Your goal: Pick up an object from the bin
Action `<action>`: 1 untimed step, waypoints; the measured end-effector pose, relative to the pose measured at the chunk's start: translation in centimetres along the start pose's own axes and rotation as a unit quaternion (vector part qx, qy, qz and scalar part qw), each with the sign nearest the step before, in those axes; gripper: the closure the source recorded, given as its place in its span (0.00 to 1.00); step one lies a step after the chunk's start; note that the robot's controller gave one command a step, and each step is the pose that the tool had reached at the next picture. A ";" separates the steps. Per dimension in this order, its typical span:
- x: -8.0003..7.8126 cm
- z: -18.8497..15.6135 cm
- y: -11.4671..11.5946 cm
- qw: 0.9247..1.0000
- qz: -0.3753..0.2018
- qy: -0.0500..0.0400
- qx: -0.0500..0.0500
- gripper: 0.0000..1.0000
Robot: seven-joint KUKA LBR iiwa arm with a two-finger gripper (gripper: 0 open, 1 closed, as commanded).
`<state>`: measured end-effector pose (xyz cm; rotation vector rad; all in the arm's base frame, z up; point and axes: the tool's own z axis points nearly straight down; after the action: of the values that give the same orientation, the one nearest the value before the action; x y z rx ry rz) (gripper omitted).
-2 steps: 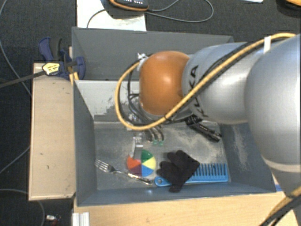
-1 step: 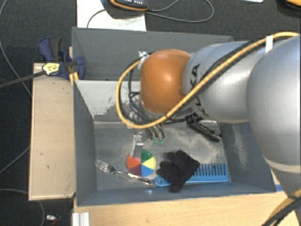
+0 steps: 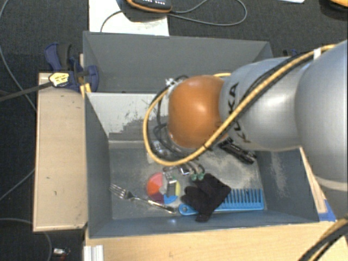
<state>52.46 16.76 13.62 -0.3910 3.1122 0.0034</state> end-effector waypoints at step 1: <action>1.3 5.2 -1.3 0.984 -0.176 -0.001 0.000 0.00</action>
Offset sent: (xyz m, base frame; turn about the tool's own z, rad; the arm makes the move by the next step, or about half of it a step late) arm -0.0468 -0.0328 -0.0647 -0.3530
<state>51.59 15.20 8.41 -0.9304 2.9928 0.0009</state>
